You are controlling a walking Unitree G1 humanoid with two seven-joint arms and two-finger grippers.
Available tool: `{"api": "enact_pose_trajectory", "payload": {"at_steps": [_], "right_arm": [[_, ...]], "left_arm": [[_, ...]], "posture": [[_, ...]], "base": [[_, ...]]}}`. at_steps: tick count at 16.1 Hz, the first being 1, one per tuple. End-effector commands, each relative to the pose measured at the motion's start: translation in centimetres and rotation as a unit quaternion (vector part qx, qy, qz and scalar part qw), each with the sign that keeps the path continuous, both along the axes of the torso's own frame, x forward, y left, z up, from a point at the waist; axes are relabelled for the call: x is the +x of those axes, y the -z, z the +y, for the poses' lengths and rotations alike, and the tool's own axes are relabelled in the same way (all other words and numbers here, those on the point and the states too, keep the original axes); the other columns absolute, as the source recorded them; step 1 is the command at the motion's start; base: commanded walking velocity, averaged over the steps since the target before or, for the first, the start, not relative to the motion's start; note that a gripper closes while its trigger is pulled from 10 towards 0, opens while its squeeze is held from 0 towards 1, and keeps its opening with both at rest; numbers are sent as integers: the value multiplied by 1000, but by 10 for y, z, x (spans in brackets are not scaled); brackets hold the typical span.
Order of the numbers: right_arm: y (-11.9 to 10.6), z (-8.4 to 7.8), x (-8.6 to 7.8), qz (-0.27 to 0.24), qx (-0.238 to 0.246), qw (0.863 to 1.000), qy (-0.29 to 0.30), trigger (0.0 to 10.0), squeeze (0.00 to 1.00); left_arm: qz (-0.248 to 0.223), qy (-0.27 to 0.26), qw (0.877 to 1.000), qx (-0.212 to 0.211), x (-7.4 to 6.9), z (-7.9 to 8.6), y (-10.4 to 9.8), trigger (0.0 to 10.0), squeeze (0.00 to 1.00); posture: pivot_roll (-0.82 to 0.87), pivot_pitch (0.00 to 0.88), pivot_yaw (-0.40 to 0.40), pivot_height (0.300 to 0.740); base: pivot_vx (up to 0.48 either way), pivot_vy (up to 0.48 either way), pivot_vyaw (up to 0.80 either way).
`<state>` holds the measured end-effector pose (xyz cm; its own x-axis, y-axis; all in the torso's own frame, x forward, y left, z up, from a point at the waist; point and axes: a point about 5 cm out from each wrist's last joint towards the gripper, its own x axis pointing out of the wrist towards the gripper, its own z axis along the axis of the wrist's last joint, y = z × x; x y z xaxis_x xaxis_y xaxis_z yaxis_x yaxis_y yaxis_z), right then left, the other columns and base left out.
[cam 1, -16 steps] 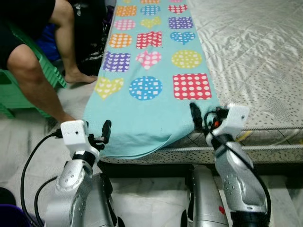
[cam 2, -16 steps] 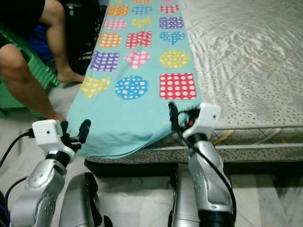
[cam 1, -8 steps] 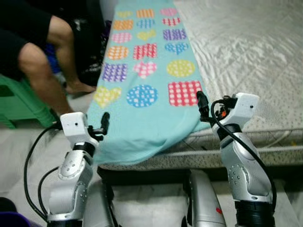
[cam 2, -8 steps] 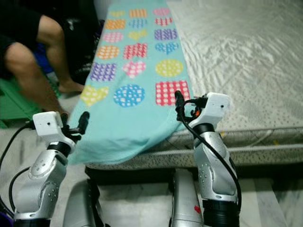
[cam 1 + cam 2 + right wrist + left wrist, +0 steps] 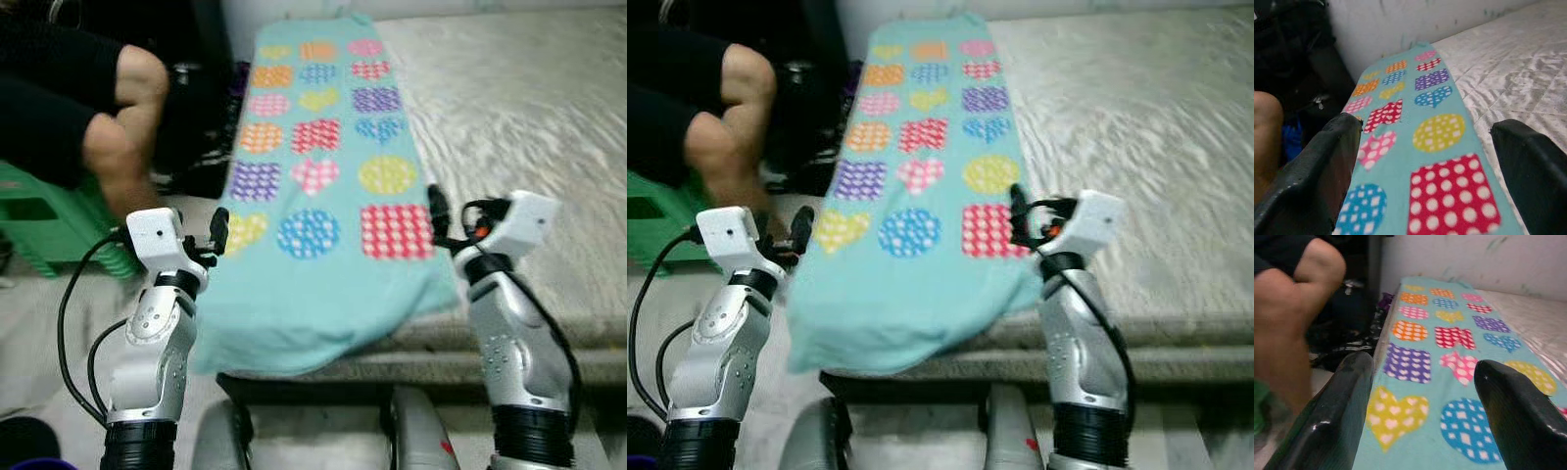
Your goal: Clean up the room
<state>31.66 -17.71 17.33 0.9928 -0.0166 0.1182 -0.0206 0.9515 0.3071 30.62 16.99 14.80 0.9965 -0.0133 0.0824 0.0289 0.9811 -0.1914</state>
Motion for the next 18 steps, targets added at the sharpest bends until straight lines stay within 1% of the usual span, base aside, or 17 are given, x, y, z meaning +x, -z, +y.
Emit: {"api": "enact_pose_trajectory", "payload": {"at_steps": [1, 2, 3, 5, 7, 8, 10, 12, 15, 16, 17, 18], "right_arm": [[-2, 3, 2, -2, 7, 1000, -5, 10000, 0], [-3, 3, 2, -4, 5, 1000, -5, 10000, 0], [-2, 3, 2, -4, 6, 1000, -4, 10000, 0], [1, 4, 0, 0, 8, 1000, -3, 10000, 0], [1, 7, 1, 5, 7, 1000, -10, 10000, 0], [3, 7, 1, 9, 4, 1000, -12, 10000, 0], [7, 6, 2, 16, 1, 1000, -6, 10000, 0], [9, 4, 0, 17, -4, 1000, 4, 10000, 0], [13, -2, -1, 26, -20, 999, 35, 10000, 0], [18, -7, -2, 42, -27, 997, 59, 10000, 0], [21, -10, -3, 50, -26, 996, 67, 10000, 0], [23, -12, -4, 52, -22, 996, 71, 10000, 0]], "left_arm": [[9, -11, 1000, 2, -2, 7, 5, 10000, 0], [8, -10, 1000, 1, 0, 7, 6, 10000, 0], [7, -10, 1000, 0, 0, 6, 6, 10000, 0], [3, -6, 1000, -8, 3, 1, 5, 10000, 0], [-1, -3, 1000, -8, 2, 1, 2, 10000, 0], [0, -4, 1000, -7, 2, 2, 3, 10000, 0], [9, -13, 1000, -7, -3, 7, 8, 10000, 0], [14, -11, 1000, -5, -5, 6, 12, 10000, 0], [19, 10, 1000, 2, 2, -2, 10, 10000, 0], [13, 28, 1000, -1, 5, -7, 7, 10000, 0], [11, 33, 999, -6, 6, -8, 6, 10000, 0], [17, 34, 999, -8, 6, -9, 8, 10000, 0]], "posture": [[-132, 0, 87, 657], [-132, 0, 87, 671], [-141, 0, 89, 675], [-145, 0, 89, 702], [-131, 0, 71, 733], [-125, 0, 68, 740], [-124, 0, 68, 740], [-123, 0, 84, 740], [-128, 0, 104, 740], [-128, 0, 108, 740], [-130, 0, 107, 740], [-133, 0, 104, 740]], "base": [[0, 0, 0], [0, 0, 0], [0, 0, 0], [0, 0, 0], [0, 0, 0], [0, 0, 0], [0, 0, 0], [0, 0, 0], [0, 0, 0], [0, 0, 0], [0, 0, 0], [0, 0, -800]]}}
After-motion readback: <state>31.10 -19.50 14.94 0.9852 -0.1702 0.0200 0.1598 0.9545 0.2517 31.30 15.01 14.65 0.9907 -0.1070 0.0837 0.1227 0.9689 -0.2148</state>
